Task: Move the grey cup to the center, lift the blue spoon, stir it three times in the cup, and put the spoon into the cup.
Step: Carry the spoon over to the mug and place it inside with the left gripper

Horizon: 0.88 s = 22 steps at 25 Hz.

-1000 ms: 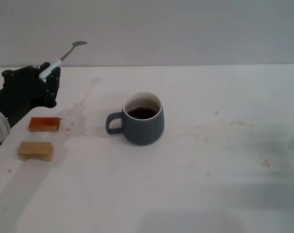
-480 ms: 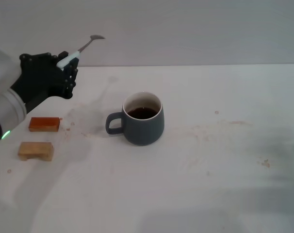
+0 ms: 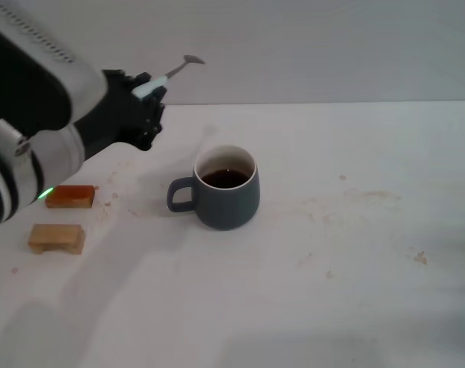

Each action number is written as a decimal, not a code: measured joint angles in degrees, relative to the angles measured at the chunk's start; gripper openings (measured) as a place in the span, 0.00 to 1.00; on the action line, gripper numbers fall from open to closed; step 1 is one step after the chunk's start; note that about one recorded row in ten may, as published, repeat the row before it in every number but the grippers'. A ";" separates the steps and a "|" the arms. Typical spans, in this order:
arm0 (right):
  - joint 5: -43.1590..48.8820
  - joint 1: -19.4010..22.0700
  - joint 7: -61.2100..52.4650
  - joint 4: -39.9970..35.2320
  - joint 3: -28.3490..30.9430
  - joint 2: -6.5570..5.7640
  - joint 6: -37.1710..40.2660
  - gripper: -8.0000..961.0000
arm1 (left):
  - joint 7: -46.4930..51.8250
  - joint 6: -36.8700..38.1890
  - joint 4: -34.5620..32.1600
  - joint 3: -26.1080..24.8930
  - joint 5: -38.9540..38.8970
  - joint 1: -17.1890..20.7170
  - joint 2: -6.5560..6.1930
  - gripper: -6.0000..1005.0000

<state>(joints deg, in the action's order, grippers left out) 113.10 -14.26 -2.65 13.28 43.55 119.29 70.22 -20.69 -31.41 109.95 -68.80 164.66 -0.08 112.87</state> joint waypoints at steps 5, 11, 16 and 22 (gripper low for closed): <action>0.00 0.60 -0.30 -0.92 0.59 -0.02 -0.01 0.01 | -5.03 -8.36 0.65 -2.71 -0.24 -3.18 4.46 0.18; 0.00 1.31 -0.33 -1.31 1.39 -0.03 -0.06 0.01 | -5.88 -16.37 1.36 -3.03 -0.63 -6.98 4.88 0.18; 0.00 1.42 -0.35 -2.17 1.88 -0.03 -0.13 0.01 | -6.06 -23.19 3.76 -3.87 -0.41 -8.55 4.91 0.18; 0.00 1.51 -0.38 -2.47 2.42 0.03 -0.26 0.01 | -6.11 -28.12 5.01 -4.23 0.69 -9.03 4.94 0.18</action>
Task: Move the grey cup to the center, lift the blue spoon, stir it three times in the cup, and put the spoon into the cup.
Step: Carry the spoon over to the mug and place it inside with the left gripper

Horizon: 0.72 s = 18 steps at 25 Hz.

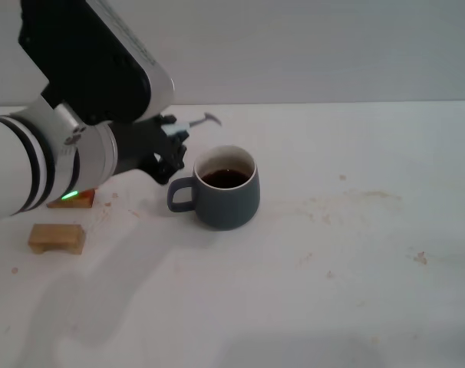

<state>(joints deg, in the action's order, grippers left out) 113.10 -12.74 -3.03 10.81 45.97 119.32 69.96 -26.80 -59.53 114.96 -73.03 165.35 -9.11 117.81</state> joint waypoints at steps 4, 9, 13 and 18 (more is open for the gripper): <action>0.00 0.00 -0.04 0.04 0.00 0.02 0.00 0.01 | -0.01 -2.10 0.00 -0.07 0.05 -0.57 0.01 0.18; 0.00 0.00 -0.12 0.17 0.00 0.03 0.01 0.01 | -0.04 -5.06 0.04 0.57 0.08 -1.76 0.07 0.18; 0.00 0.00 -0.14 0.26 0.00 0.04 0.02 0.01 | -0.07 -5.77 -0.13 1.45 0.12 -2.41 0.14 0.18; 0.01 0.00 -0.14 0.34 0.00 0.04 0.13 0.01 | -0.08 -6.21 -1.04 1.50 0.10 -2.66 0.13 0.18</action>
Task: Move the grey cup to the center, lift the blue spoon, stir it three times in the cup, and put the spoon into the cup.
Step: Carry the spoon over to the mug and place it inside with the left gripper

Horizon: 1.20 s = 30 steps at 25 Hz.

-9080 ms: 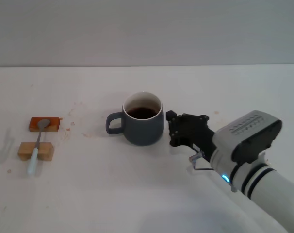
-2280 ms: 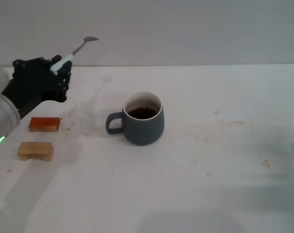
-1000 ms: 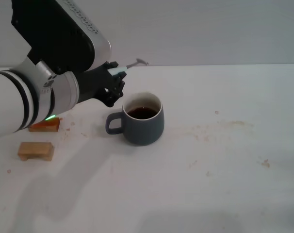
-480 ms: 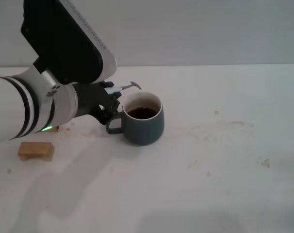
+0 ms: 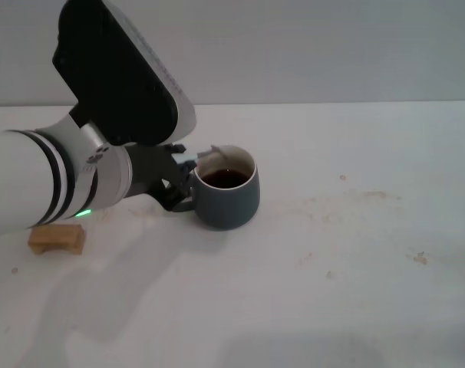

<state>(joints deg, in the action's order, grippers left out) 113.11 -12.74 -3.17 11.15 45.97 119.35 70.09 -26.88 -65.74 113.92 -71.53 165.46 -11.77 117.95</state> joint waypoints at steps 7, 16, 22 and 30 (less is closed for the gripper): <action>0.00 0.00 0.00 0.09 0.00 0.00 0.25 0.01 | -0.02 0.15 -4.48 -0.35 -0.09 -1.16 0.00 0.18; 0.00 0.10 0.00 0.11 -0.37 0.02 0.31 0.01 | -0.13 0.64 -9.45 -0.44 -0.22 -4.62 0.00 0.18; 0.00 0.41 0.00 0.15 -0.43 0.08 0.31 0.01 | -0.20 1.60 -11.86 -0.24 -0.31 -6.68 0.00 0.18; 0.00 0.44 0.00 0.19 -0.54 0.09 0.31 0.01 | -0.20 3.14 -12.64 0.58 -2.09 -7.84 0.18 0.18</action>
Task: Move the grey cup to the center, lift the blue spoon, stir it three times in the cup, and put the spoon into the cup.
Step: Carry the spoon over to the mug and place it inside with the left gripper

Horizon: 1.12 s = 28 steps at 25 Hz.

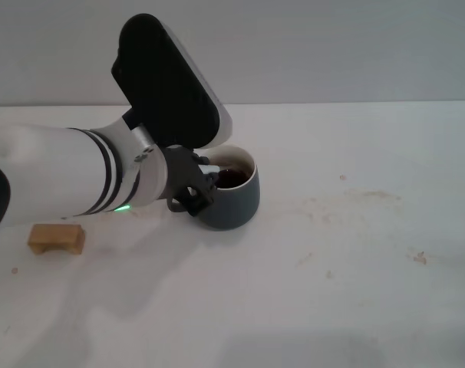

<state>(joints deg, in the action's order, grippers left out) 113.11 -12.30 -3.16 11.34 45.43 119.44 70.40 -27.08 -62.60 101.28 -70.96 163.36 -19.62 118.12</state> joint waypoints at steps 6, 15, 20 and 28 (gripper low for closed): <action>0.00 0.00 0.00 0.00 0.01 0.00 -0.05 0.01 | -0.07 0.02 -0.54 1.13 -1.07 -0.43 0.00 0.18; 0.04 0.00 0.00 0.00 0.01 0.00 -0.07 0.01 | -0.08 -1.77 0.94 1.45 -1.01 1.10 0.00 0.18; 0.17 0.00 0.00 0.00 0.01 0.00 -0.11 0.01 | -0.08 -2.83 1.20 0.67 -0.09 2.26 -0.16 0.18; 0.37 -0.02 0.00 0.13 -0.03 0.00 -0.17 0.01 | -0.69 -2.59 1.20 -0.99 0.16 2.75 -0.18 0.18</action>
<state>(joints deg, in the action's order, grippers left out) 113.48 -12.32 -3.16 11.47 45.40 119.44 70.23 -27.76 -65.19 102.48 -71.94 163.53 -16.87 117.94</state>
